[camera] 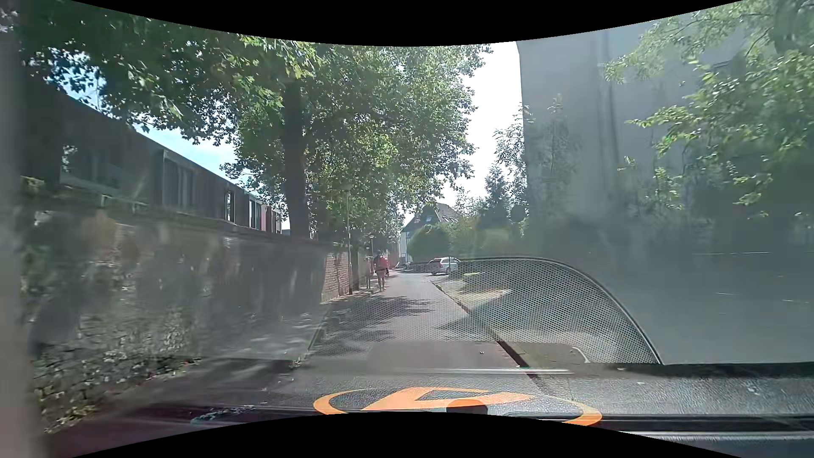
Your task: Follow the waypoints while adhering to traffic rules and regulations
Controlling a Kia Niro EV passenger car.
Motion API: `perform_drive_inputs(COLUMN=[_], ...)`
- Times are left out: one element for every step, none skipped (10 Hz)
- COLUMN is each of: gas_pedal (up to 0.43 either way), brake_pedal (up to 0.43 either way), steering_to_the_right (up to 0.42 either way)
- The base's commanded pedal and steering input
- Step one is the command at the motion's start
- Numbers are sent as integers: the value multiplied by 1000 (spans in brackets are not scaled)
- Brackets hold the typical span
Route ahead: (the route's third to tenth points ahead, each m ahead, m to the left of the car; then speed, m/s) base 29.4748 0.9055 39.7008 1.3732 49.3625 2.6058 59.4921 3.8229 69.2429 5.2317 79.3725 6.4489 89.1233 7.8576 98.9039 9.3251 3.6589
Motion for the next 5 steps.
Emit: perform_drive_inputs(gas_pedal=[47, 47, 47, 28, 0], brake_pedal=[0, 0, 0, 0, 0], steering_to_the_right=[-19, -20, -21, -21, -22])
